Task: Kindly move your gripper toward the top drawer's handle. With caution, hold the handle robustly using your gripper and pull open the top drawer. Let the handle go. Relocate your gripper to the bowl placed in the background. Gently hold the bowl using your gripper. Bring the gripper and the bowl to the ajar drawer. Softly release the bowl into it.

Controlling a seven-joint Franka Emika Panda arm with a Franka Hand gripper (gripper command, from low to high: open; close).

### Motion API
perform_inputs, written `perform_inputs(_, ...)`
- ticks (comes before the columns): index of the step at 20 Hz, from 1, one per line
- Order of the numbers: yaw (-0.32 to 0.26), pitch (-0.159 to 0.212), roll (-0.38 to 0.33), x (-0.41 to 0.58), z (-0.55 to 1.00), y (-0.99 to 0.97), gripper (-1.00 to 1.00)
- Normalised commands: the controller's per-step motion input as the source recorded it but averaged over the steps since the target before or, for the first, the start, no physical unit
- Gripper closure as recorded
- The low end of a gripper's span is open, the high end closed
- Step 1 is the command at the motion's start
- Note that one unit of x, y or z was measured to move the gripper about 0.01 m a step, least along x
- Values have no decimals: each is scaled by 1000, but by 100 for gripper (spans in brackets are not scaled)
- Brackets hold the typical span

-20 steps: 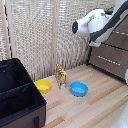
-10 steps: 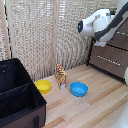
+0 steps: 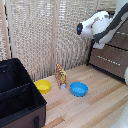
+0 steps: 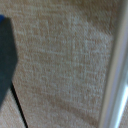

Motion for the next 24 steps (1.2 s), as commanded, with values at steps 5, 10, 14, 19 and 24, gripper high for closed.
perform_inputs(5,-7,0,4,79,-18,239,100)
perform_inputs(10,-53,0,20,50,0,244,100)
perform_inputs(14,-123,-20,30,195,-81,640,100)
perform_inputs(19,-141,-37,44,130,-130,713,100)
perform_inputs(24,-144,-41,46,101,-129,713,100)
